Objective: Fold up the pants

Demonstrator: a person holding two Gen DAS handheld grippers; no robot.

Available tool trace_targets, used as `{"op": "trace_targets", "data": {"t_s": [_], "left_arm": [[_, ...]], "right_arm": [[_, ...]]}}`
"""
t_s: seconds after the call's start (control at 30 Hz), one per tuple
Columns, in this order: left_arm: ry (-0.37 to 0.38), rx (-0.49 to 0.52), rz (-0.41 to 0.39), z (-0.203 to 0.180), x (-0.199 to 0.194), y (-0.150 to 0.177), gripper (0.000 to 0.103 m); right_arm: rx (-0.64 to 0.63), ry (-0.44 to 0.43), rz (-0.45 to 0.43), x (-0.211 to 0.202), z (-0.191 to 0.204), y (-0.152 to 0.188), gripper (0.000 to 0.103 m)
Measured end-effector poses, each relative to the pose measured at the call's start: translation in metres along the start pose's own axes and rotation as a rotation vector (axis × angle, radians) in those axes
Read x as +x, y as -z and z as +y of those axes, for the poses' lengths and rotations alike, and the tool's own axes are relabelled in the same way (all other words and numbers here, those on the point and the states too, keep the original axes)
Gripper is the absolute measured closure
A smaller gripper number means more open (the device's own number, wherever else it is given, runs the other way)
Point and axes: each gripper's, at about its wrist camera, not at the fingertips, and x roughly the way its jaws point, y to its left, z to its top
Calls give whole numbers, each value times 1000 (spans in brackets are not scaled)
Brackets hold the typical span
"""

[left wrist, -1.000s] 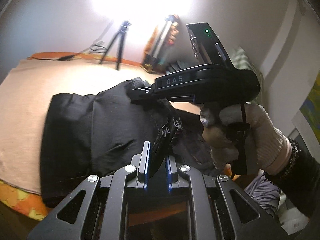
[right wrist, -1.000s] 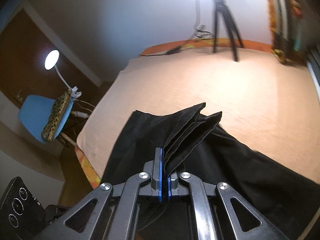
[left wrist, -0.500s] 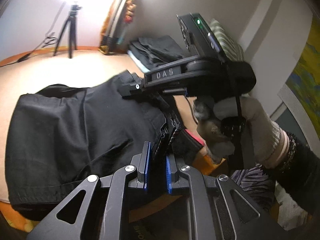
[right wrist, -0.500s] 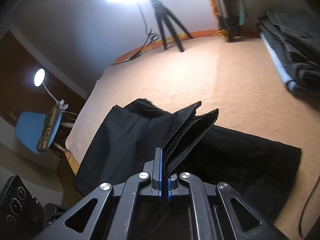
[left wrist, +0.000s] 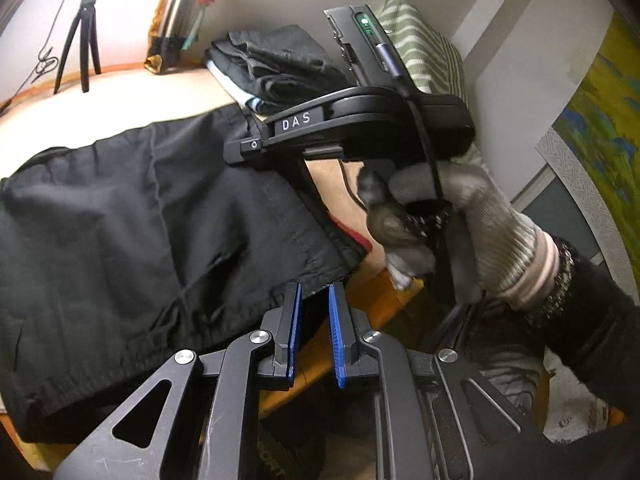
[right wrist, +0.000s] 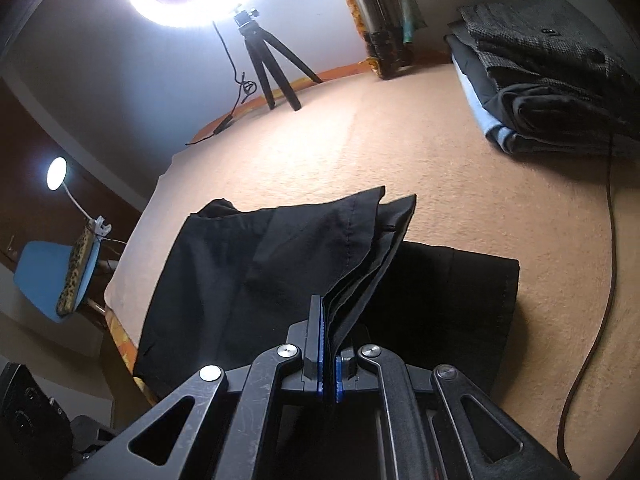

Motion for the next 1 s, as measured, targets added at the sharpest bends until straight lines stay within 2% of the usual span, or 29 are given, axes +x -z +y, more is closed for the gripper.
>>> {"op": "trace_targets", "data": {"t_s": [0.13, 0.2, 0.23, 0.3, 0.4, 0.57, 0.63, 0.73, 0.8, 0.9, 1.0], "left_arm": [[-2, -22, -20, 10, -19, 2, 87], [-35, -32, -48, 22, -31, -1, 86], [-58, -34, -62, 28, -38, -2, 86], [-131, -49, -94, 46, -53, -2, 77], [-242, -105, -121, 78, -68, 6, 77], [-341, -262, -104, 134, -72, 25, 77], [-360, -284, -93, 142, -73, 34, 77], [-394, -274, -65, 146, -69, 43, 77], [-407, -274, -52, 146, -65, 46, 77], [-422, -261, -43, 145, -64, 48, 77], [-438, -246, -38, 142, -62, 48, 77]], "right_arm": [[8, -6, 3, 2, -5, 5, 102], [14, -13, -5, -1, -8, 7, 102], [14, -18, -13, -5, -8, 8, 102], [1, -27, -36, -12, -6, 11, 102], [-118, 23, -79, -22, 9, 14, 102], [-91, 74, -17, 0, -7, 18, 102], [-123, 110, -7, 4, -5, 19, 101], [-179, 191, -9, 5, 3, 20, 96], [-178, 215, -25, 0, 4, 20, 82], [-177, 253, -86, -16, 8, 16, 70], [-196, 247, -151, -30, 17, 16, 67]]}}
